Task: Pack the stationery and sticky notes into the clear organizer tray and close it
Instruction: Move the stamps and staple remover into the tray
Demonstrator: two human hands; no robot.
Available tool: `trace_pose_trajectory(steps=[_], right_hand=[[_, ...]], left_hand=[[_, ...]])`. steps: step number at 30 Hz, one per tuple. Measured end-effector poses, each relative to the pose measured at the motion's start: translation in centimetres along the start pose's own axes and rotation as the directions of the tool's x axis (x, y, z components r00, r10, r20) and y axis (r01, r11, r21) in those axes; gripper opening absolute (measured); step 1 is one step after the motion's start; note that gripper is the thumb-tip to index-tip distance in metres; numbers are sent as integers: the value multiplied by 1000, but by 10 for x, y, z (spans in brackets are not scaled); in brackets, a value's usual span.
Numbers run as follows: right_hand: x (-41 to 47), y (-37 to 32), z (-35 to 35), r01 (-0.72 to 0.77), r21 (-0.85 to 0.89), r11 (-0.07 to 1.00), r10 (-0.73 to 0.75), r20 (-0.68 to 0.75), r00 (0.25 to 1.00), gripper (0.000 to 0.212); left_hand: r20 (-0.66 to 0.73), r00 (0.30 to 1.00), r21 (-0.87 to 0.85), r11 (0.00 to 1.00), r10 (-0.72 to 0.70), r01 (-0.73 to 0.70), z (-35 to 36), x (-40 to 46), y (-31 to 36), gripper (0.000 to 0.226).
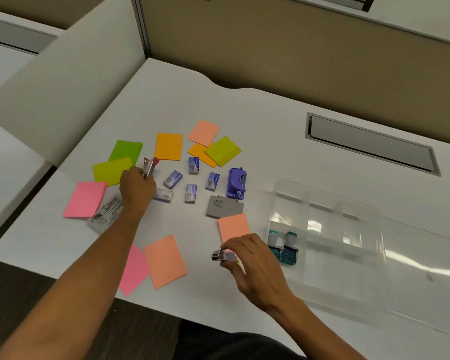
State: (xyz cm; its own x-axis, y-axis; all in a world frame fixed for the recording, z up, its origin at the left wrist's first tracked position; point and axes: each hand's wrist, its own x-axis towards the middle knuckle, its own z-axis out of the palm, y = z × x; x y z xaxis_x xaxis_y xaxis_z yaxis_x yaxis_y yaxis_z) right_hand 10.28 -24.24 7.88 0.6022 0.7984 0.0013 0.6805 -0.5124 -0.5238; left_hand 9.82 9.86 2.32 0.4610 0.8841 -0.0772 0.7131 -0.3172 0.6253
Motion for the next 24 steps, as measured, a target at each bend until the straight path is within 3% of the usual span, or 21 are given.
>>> trace_pose_trajectory(steps=[4,7,12,19,24], right_hand=[[-21,21,-12,-154,118,981,157,-15,987,31],[-33,37,-20,-215,176,961,219,-6,976,35],[-58,61,-38,-223,175,959,236,-56,970,36],[-86,95,-69,-230,162,960,251,-128,959,33],[-100,121,-89,-243,78,967,251,-121,960,31]], left_hand=[[-88,996,-136,991,-32,20,-4,-28,16,21],[-77,995,-214,976,-63,46,-4,-54,27,25],[106,993,-299,951,-46,75,5,-104,53,28],[279,955,-339,941,103,-2,28,-187,115,18],[408,881,-374,924,240,-79,54,-241,157,49]])
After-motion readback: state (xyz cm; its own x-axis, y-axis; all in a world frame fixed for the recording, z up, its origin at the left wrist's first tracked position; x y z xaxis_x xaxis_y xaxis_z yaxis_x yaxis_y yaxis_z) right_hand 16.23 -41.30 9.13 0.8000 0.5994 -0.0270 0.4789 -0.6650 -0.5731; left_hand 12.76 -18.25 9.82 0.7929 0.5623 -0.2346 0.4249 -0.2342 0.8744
